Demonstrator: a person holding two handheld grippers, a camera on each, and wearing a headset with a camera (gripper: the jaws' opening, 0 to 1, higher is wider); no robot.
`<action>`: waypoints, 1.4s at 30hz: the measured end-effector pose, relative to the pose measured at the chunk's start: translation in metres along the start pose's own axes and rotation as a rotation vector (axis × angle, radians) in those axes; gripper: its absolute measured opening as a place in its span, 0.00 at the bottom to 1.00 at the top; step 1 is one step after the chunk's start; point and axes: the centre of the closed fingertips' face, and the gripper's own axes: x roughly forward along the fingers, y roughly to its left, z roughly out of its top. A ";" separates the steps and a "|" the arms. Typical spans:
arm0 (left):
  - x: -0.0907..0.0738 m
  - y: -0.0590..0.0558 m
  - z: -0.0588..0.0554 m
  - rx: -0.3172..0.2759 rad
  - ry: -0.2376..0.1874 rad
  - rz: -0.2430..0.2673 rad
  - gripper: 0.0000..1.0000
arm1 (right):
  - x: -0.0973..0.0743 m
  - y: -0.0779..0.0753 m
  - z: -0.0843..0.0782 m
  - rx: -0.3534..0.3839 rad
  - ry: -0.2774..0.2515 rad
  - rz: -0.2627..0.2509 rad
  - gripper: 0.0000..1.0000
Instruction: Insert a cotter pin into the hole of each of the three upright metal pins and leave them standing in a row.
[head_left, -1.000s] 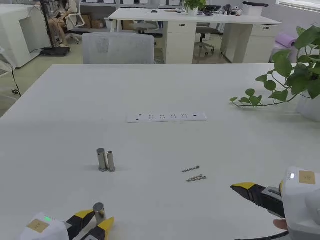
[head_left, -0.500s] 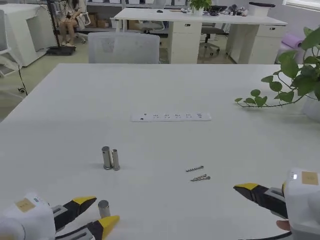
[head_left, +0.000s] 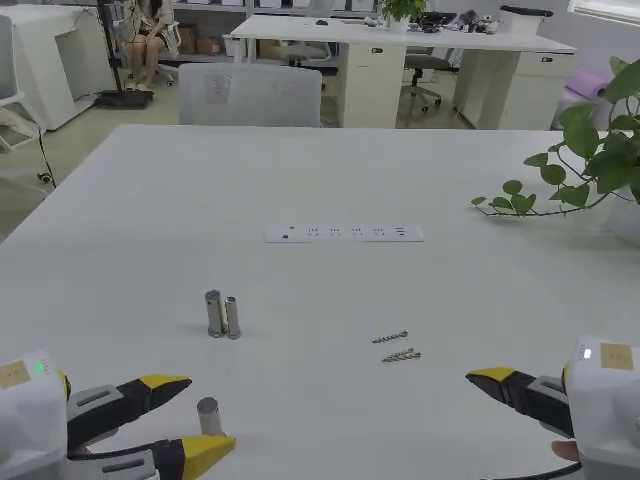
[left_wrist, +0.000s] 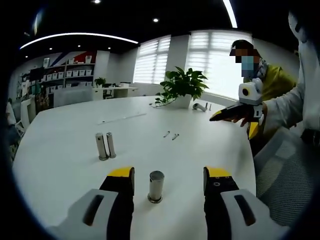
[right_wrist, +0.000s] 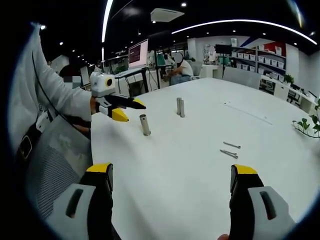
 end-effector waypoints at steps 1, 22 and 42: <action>-0.001 -0.002 0.002 -0.003 -0.006 -0.017 0.57 | 0.000 0.000 -0.001 -0.001 0.001 0.001 1.00; -0.020 -0.022 0.004 0.035 0.004 -0.110 0.80 | 0.003 0.001 -0.002 -0.014 0.023 0.013 1.00; -0.029 -0.019 -0.006 0.015 0.011 -0.094 0.81 | 0.016 -0.048 -0.010 -0.047 0.104 0.013 0.90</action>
